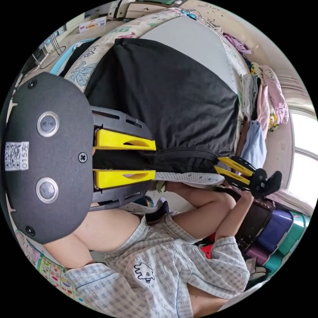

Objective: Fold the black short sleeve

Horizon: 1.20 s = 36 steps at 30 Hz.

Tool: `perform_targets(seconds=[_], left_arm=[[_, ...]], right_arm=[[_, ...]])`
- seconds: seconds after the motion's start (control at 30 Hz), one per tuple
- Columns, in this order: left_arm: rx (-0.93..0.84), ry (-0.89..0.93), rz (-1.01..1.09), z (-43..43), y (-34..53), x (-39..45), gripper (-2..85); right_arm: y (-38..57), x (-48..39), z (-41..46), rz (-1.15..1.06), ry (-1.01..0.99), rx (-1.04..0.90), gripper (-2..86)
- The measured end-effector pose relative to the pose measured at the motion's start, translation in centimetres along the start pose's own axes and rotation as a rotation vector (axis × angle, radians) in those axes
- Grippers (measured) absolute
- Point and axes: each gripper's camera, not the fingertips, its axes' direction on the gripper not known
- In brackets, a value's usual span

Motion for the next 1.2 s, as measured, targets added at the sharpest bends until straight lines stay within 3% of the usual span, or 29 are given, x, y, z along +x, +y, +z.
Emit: perform_targets(seconds=[0.2, 0.7, 0.8, 0.9, 1.03, 1.2], left_arm=[[-0.036, -0.069, 0.018, 1.3, -2.0, 1.0, 3.5], [-0.136, -0.039, 0.021, 4.7, -5.0, 1.5, 1.1], [-0.156, -0.013, 0.015, 4.9, -5.2, 1.0, 1.7], [-0.15, -0.031, 0.036, 4.0, -5.6, 1.0, 2.4], [0.108, -0.093, 0.07, 0.5, -6.8, 0.8, 3.1], [0.411, -0.24, -0.082, -1.4, -10.3, -2.3, 2.4]], right_arm=[[-1.4, 0.3, -1.4, -0.019, 0.06, -0.034, -0.6], [-3.0, 3.6, -6.3, -0.049, -0.044, -0.064, 1.3], [-1.7, 5.7, -9.7, 0.003, -0.101, 0.063, 2.3], [0.6, 9.5, -13.2, 0.209, -0.091, 0.233, 2.8], [3.7, 13.8, -14.7, 0.506, -0.032, 0.309, 4.9], [4.0, 15.0, -13.9, 0.565, -0.026, 0.178, 8.1]])
